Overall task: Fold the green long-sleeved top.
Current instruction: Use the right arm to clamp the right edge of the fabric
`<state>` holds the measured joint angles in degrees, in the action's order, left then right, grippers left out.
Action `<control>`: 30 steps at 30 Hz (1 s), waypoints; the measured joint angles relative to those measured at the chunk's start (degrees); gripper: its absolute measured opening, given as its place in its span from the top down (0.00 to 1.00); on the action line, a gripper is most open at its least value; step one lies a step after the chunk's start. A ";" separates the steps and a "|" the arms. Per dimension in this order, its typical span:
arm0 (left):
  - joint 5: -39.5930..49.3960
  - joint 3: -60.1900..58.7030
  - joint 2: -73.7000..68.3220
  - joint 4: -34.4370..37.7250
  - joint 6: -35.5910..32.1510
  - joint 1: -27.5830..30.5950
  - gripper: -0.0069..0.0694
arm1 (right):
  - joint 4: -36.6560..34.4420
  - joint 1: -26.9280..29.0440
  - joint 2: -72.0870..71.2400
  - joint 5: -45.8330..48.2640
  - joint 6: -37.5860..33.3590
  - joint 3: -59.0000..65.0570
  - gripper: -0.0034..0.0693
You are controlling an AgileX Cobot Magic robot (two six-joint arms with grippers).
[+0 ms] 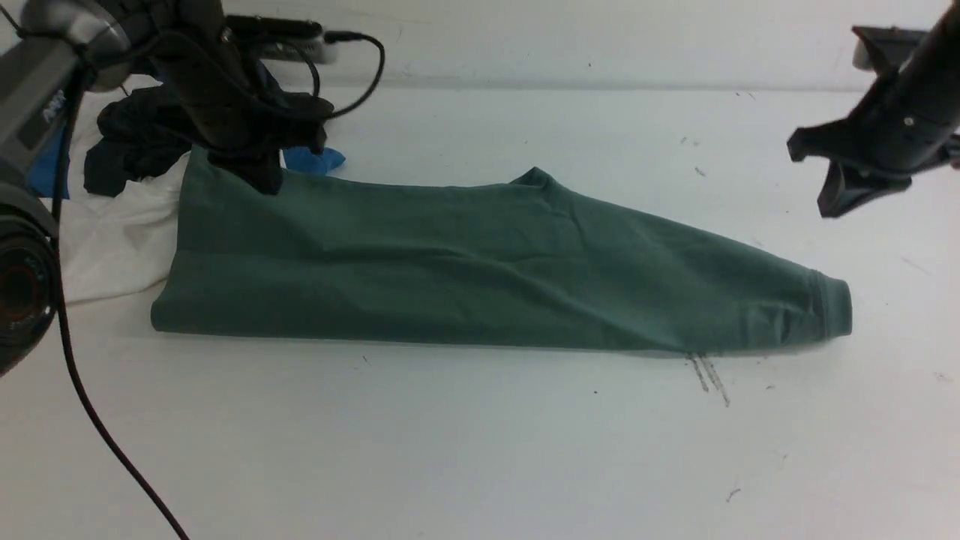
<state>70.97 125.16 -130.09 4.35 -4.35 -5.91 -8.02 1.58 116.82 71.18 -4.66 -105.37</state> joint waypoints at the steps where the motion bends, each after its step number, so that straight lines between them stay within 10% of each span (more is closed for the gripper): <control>1: 0.04 -0.81 -1.28 0.00 -0.07 -0.96 0.91 | 0.00 0.64 0.51 0.05 0.00 1.29 0.87; 14: -0.52 -1.51 -8.94 -2.84 0.51 -2.30 0.91 | -1.56 2.43 6.51 -0.37 1.32 2.39 0.28; 20: -0.52 -1.51 -8.94 -2.96 0.55 -2.30 0.91 | -2.04 2.43 7.67 -0.76 0.19 3.04 0.55; 23: -0.52 -1.51 -8.94 -3.00 0.55 -2.30 0.91 | -2.31 2.48 7.85 -0.75 -1.20 2.91 0.88; 30: -0.52 -1.51 -8.94 -2.88 0.55 -2.30 0.91 | -1.53 3.47 7.85 -0.76 -1.20 2.36 0.93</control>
<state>70.45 123.65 -139.03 1.47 -3.79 -8.21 -9.54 5.05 124.67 70.42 -5.86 -103.02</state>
